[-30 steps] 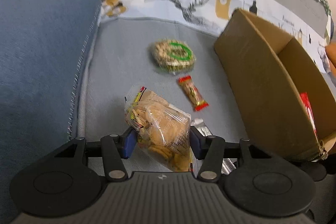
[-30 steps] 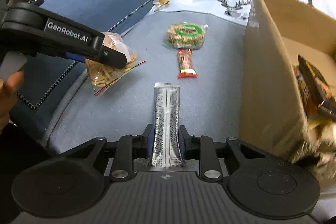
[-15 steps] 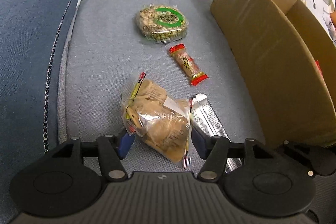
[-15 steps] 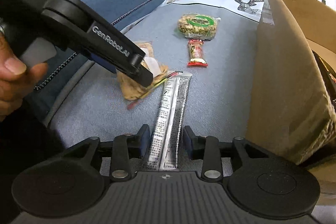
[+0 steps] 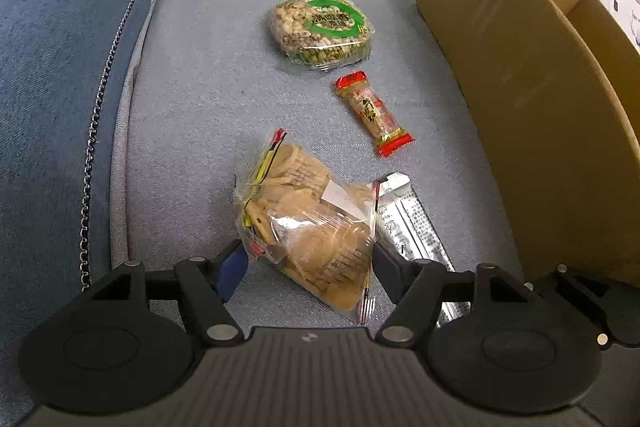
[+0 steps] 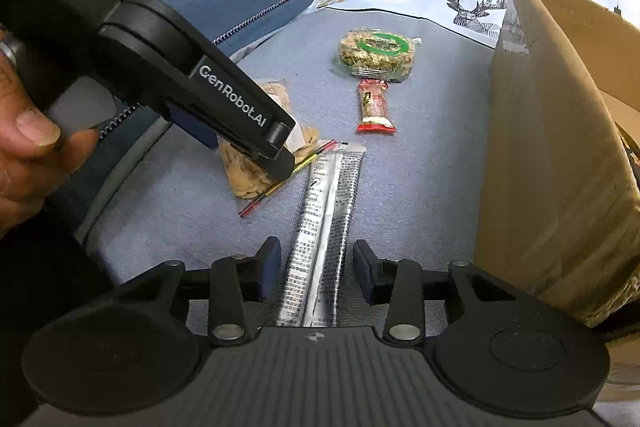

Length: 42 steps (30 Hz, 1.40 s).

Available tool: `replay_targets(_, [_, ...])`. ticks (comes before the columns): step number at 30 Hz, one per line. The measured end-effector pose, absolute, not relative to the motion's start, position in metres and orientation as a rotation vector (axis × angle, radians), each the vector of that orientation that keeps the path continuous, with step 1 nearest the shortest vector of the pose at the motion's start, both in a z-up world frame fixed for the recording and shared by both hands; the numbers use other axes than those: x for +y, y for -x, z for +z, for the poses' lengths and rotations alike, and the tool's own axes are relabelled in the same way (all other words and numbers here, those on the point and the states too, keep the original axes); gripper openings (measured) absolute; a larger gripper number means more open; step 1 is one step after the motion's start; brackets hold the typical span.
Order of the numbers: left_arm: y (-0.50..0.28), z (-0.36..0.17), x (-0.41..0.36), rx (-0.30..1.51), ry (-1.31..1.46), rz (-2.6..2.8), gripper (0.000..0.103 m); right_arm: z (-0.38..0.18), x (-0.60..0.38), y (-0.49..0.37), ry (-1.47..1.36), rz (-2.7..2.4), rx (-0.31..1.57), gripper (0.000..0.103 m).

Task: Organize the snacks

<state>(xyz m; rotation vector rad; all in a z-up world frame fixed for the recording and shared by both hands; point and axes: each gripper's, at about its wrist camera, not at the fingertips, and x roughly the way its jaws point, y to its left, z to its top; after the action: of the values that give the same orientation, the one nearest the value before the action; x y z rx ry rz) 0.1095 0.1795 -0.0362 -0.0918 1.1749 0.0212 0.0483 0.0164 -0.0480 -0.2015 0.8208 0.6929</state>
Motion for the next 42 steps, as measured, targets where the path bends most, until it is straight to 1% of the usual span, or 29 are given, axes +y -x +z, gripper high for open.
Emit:
replay_targets(3, [-0.111,-0.037,0.179,1.177,0.093,0.019,0.073,-0.049,0.017,-0.047,0.217,0.689,0.815,0.041])
replay_targets(4, [-0.111,-0.037,0.178,1.176,0.095,0.018,0.073,-0.049,0.016,-0.047,0.222,0.689,0.813,0.034])
replay_targets(6, [-0.112,-0.037,0.178,1.174,0.099,0.02,0.072,-0.049,0.017,-0.045,0.239,0.684,0.802,0.03])
replay_targets(9, [-0.111,-0.036,0.178,1.16,0.104,0.023,0.061,-0.048,0.014,-0.044,0.234,0.688,0.795,0.025])
replay_targets(13, [-0.108,-0.03,0.178,1.124,0.11,0.015,0.056,-0.042,0.011,-0.042,0.214,0.684,0.775,0.022])
replay_targets(16, [-0.102,-0.023,0.18,1.088,0.118,0.024,0.053,-0.037,0.008,-0.041,0.2,0.678,0.754,0.021])
replay_targets(23, [-0.086,-0.005,0.185,0.986,0.127,0.038,0.053,-0.029,0.002,-0.032,0.185,0.654,0.714,0.021])
replay_targets(29, [-0.069,0.01,0.19,0.878,0.153,0.045,0.053,-0.015,-0.004,-0.019,0.175,0.636,0.637,0.021])
replay_targets(37, [-0.054,0.023,0.189,0.786,0.18,0.028,0.053,0.016,-0.024,-0.004,0.134,0.622,0.514,0.021])
replay_targets(42, [-0.05,0.03,0.185,0.743,0.188,0.015,0.053,0.049,-0.045,-0.003,0.077,0.62,0.426,0.021])
